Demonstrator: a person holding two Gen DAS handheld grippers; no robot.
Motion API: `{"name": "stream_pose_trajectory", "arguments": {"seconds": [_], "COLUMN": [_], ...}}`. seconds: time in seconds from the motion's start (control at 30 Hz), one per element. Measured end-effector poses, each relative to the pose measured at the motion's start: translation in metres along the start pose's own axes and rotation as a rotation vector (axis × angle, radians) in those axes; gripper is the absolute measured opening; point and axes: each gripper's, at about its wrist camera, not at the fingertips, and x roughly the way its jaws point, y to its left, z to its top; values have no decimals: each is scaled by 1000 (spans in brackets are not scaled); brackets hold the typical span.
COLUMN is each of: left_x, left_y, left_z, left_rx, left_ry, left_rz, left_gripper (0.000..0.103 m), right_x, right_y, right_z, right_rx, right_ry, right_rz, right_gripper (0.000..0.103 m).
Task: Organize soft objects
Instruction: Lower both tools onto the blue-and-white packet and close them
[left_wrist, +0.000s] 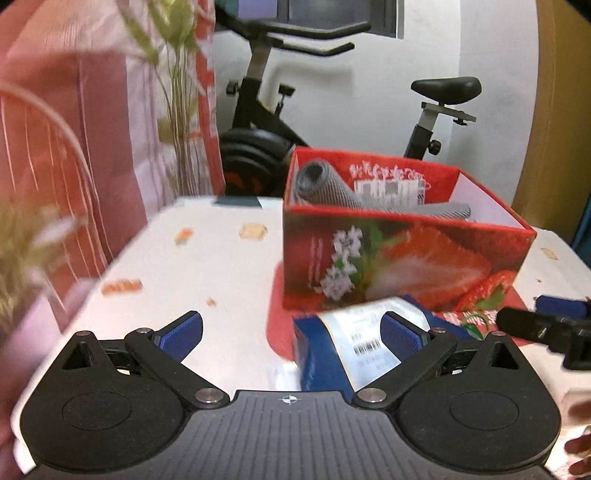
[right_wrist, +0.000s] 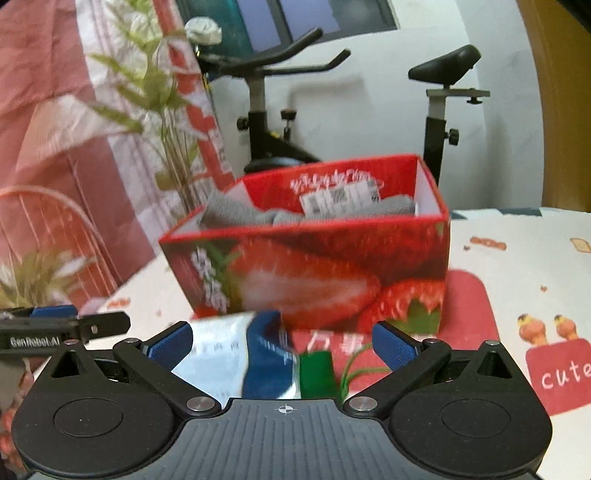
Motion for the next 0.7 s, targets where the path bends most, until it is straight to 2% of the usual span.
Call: {"name": "stream_pose_trajectory", "arguments": {"seconds": [0.17, 0.23, 0.27, 0.33, 0.4, 0.43, 0.63, 0.7], "left_x": [5, 5, 6, 9, 13, 15, 27, 31], "left_y": [5, 11, 12, 14, 13, 14, 15, 14], "left_z": [-11, -14, -16, -18, -20, -21, -30, -31], "left_rx": [-26, -54, -65, -80, -98, -108, -158, -162], "left_ry": [11, 1, 7, 21, 28, 35, 63, 62], "left_rz": [-18, -64, -86, -110, -133, -149, -242, -259], "left_gripper": [99, 81, 78, 68, 60, 55, 51, 44], "right_x": [4, 5, 5, 5, 9, 12, 35, 43], "right_y": [-1, -1, -1, 0, 3, 3, 8, 12], "right_z": [-15, -17, -17, -16, -12, -10, -3, -3], "right_rx": [-30, -55, -66, -77, -95, -102, -136, -155], "right_ry": [27, 31, 22, 4, 14, 20, 48, 52], "right_rz": [-9, -13, -1, 7, 1, 2, 66, 87], "right_gripper": [103, 103, 102, 96, 74, 71, 65, 65]}}
